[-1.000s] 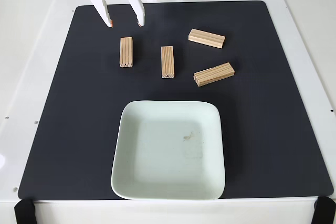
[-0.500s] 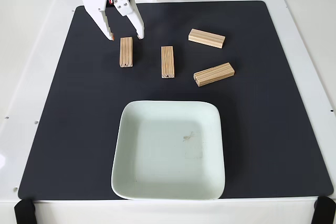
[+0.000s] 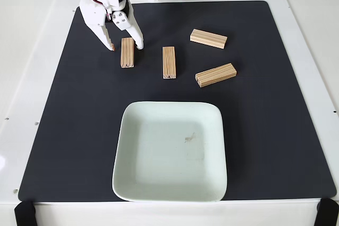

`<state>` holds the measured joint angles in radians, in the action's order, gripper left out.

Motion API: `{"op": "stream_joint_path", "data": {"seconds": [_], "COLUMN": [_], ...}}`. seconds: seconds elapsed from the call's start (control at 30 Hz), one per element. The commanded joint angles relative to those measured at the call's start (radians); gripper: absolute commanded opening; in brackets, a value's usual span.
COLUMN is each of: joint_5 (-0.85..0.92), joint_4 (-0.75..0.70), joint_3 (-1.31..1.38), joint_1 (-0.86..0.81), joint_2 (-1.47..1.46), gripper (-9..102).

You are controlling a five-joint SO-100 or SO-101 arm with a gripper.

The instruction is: Pick up the wooden block and place them on the plate.

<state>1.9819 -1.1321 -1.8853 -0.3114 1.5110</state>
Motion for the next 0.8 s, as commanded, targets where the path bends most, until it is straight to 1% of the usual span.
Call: {"op": "stream_joint_path", "data": {"seconds": [0.0,0.3,0.33,0.4,0.53,0.57,0.63,0.77], "joint_5": [-0.005,-0.005,-0.005,-0.005,-0.006,-0.006,-0.006,-0.006], "joint_4": [0.018,0.018,0.018,0.018,0.018,0.018,0.018,0.018], "joint_3": [0.038,0.023,0.023,0.021,-0.006,-0.014,-0.026,-0.028], "joint_1": [0.011,0.038,0.040,0.051,0.061,0.061,0.061,0.061], "joint_2": [-0.005,-0.014,-0.014,-0.014,-0.014,-0.014,-0.012,-0.008], "gripper": [28,28,26,19,0,-1,1,0]}}
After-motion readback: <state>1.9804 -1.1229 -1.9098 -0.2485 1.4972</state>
